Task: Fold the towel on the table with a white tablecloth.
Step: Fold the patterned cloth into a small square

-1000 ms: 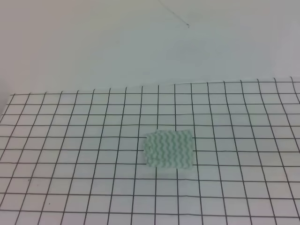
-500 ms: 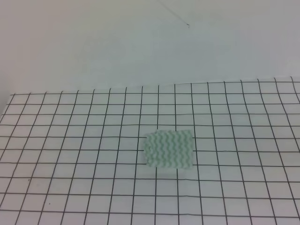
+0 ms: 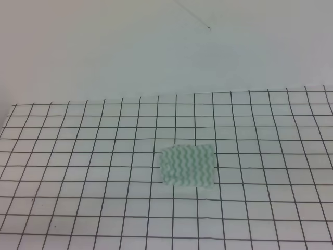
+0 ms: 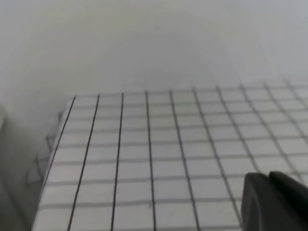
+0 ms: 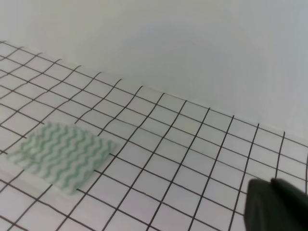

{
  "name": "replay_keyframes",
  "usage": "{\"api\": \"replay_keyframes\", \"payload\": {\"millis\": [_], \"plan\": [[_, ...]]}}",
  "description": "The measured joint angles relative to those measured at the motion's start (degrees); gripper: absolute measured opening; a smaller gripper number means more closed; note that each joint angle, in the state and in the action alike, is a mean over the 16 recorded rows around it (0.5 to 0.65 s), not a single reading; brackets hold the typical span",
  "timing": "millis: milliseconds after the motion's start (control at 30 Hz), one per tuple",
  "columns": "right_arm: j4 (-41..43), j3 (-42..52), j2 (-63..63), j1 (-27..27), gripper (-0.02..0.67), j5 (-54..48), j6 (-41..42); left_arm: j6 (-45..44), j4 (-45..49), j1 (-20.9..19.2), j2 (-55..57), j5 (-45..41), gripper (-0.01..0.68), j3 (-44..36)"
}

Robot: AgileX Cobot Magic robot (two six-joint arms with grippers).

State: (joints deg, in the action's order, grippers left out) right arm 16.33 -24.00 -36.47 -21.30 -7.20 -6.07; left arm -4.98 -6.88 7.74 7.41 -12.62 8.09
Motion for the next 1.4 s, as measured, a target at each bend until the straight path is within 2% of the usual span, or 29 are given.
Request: {"api": "replay_keyframes", "payload": {"millis": [133,300,800,1133,1400], "plan": [[0.00,0.00,-0.03,0.00,0.011,0.00,-0.11,5.01,2.16,-2.64,-3.46,-0.91,-0.001,-5.22],[0.00,0.00,-0.06,0.00,0.011,0.02,-0.11,5.65,2.03,-4.29,-7.05,-2.68,-0.001,-9.04],[-0.04,0.00,1.27,0.85,0.011,-0.36,-0.05,5.79,1.06,-4.53,-8.97,-4.64,-0.001,-9.94],[1.13,0.95,10.34,8.61,0.011,-5.11,0.07,5.79,1.06,-4.43,-8.92,-4.64,-0.001,-9.94],[1.19,10.06,22.53,17.48,0.011,-5.51,-2.33,5.79,1.06,-4.38,-8.92,-4.64,-0.001,-9.94]]}}
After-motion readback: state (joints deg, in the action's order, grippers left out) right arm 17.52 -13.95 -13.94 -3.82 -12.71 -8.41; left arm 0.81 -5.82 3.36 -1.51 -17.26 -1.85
